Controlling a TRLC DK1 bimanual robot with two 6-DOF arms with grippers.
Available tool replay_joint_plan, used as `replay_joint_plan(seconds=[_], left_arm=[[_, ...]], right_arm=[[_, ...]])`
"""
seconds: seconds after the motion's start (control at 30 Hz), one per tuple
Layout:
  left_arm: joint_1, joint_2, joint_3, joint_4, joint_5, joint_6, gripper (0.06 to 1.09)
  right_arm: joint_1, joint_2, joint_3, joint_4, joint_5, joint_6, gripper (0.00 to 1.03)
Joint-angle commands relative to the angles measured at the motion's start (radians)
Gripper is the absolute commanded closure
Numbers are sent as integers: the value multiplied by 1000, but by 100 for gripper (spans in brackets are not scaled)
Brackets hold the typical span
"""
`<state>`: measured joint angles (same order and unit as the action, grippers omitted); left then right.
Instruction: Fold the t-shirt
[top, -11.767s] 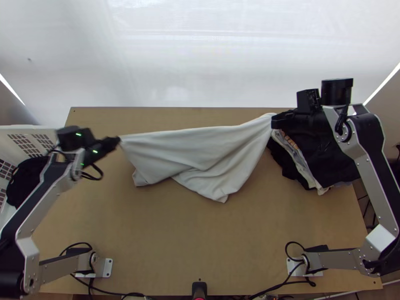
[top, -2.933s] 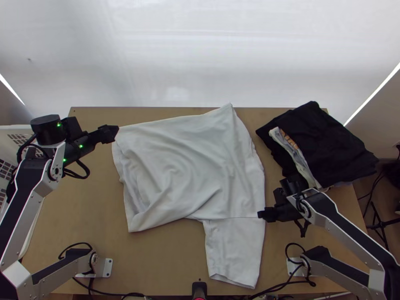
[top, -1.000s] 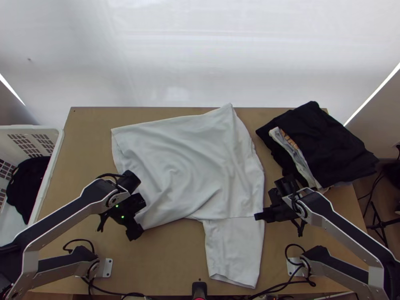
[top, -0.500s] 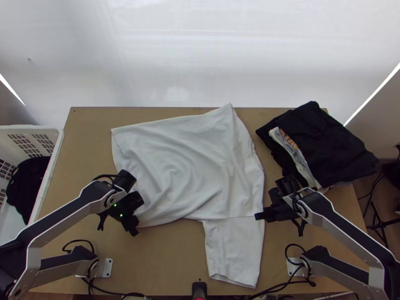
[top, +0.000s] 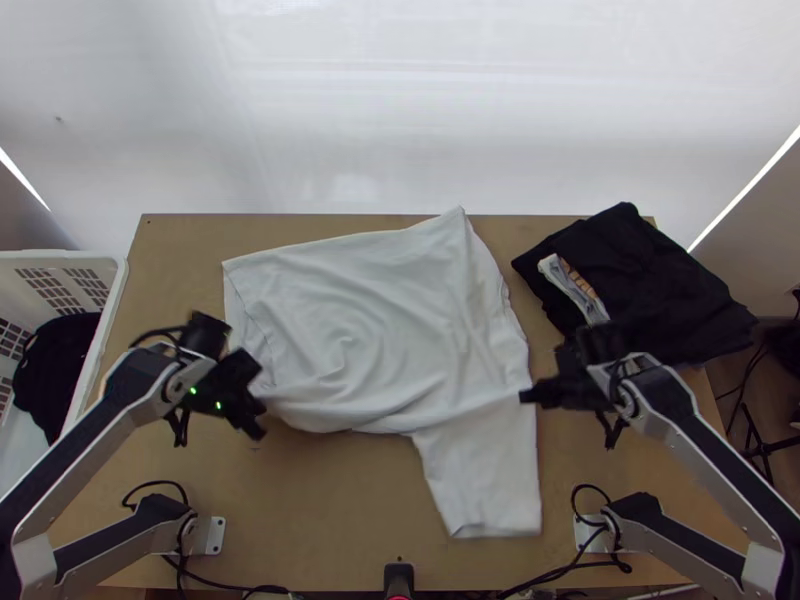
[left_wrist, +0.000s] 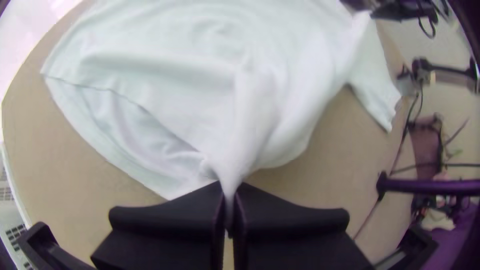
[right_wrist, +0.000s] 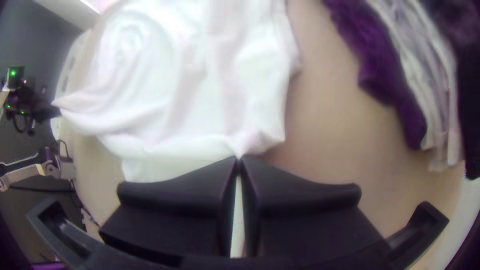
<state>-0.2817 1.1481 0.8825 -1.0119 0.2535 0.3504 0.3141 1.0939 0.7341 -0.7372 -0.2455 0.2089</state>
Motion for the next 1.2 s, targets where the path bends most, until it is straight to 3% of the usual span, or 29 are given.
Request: replay_joint_plan(seconds=[0.0, 0.1, 0.4, 0.6, 0.77, 1.17], left_arm=[[142, -10, 110, 145, 101, -314, 105], [145, -4, 151, 220, 101, -478, 105], [176, 38, 334, 286, 99, -715, 105], [223, 82, 458, 306, 104, -735, 105], [348, 124, 604, 381, 178, -827, 105], [542, 358, 1096, 417, 187, -979, 105]], right_arm=[[-79, -25, 303, 30, 2, 50, 100], [-95, 8, 479, 42, 29, 78, 100], [-178, 150, 778, 61, 58, 86, 100], [-178, 230, 932, 61, 58, 95, 100], [-176, 308, 1059, 58, 72, 106, 100], [-165, 515, 1479, 59, 150, 139, 100]])
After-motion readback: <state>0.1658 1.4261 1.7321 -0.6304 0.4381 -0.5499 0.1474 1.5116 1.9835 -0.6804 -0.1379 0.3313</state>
